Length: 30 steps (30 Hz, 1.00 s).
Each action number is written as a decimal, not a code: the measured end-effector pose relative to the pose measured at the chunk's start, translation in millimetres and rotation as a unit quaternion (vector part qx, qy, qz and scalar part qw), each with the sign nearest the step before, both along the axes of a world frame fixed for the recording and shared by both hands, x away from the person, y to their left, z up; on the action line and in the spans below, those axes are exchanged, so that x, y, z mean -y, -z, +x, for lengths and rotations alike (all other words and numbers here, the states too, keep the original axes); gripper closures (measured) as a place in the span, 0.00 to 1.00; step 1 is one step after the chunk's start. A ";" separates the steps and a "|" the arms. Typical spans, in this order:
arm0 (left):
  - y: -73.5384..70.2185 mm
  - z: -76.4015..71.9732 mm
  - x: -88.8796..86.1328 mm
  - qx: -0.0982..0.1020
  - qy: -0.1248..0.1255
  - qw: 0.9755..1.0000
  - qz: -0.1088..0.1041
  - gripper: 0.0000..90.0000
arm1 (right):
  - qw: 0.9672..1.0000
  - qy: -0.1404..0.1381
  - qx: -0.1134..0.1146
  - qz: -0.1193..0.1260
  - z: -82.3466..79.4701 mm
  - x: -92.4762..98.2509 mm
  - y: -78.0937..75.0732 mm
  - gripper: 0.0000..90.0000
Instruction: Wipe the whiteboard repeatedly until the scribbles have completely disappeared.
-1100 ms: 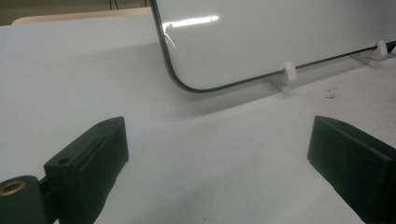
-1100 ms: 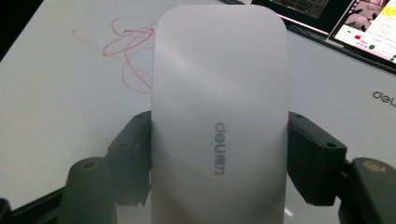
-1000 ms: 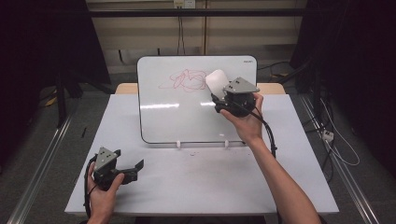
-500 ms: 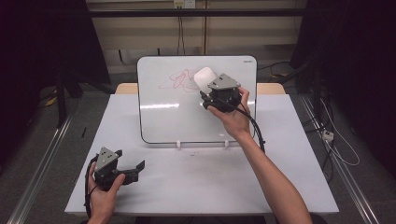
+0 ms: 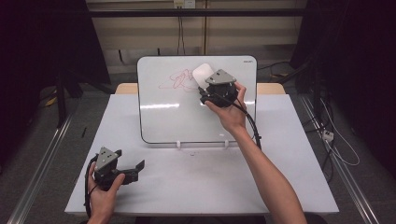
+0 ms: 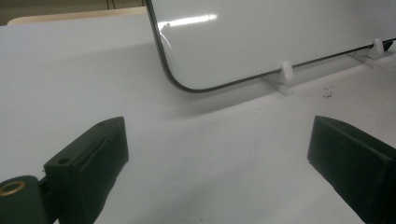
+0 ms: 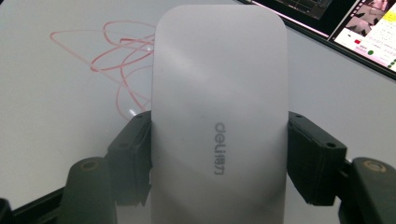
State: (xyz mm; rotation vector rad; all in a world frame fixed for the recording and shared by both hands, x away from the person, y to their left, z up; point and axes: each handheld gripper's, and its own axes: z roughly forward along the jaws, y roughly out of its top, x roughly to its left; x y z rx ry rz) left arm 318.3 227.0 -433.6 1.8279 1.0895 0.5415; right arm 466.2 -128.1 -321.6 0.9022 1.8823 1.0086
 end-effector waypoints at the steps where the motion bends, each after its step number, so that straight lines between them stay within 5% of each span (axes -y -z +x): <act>1: -0.1 0.0 0.0 0.000 0.000 1.000 -0.001 0.06 | 1.000 0.000 0.001 -0.001 -0.1 -0.3 0.0 0.35; 30: 0.3 -0.5 -2.7 -0.001 -0.005 1.000 0.000 0.06 | 0.999 0.029 0.027 -0.027 14.2 -14.2 12.8 0.35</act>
